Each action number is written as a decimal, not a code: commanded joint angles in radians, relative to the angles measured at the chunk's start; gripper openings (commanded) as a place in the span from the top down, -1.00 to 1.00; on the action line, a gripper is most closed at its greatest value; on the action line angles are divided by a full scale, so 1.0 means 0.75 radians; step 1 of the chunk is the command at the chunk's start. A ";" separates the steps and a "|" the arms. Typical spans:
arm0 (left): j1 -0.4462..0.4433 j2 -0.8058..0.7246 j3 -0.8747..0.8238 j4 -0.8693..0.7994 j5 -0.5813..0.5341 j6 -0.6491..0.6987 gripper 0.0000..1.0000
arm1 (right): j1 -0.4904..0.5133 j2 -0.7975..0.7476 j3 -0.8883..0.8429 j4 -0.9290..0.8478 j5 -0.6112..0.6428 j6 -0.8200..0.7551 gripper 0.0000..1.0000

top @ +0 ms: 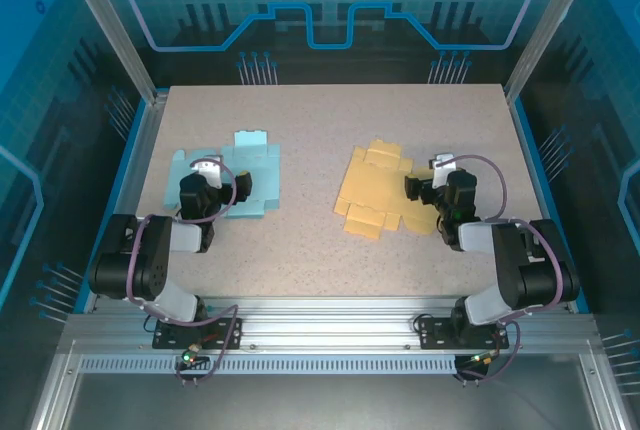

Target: Fold the paper box

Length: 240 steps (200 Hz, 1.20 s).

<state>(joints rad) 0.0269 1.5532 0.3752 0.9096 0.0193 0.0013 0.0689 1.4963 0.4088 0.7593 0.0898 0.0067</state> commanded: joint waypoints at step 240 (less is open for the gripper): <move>-0.007 -0.073 -0.025 0.021 -0.043 -0.015 -0.98 | -0.012 0.007 0.023 0.004 0.010 0.001 -1.00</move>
<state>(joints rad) 0.0269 1.5509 0.3744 0.9100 0.0174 0.0002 0.0689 1.4963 0.4088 0.7593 0.0898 0.0067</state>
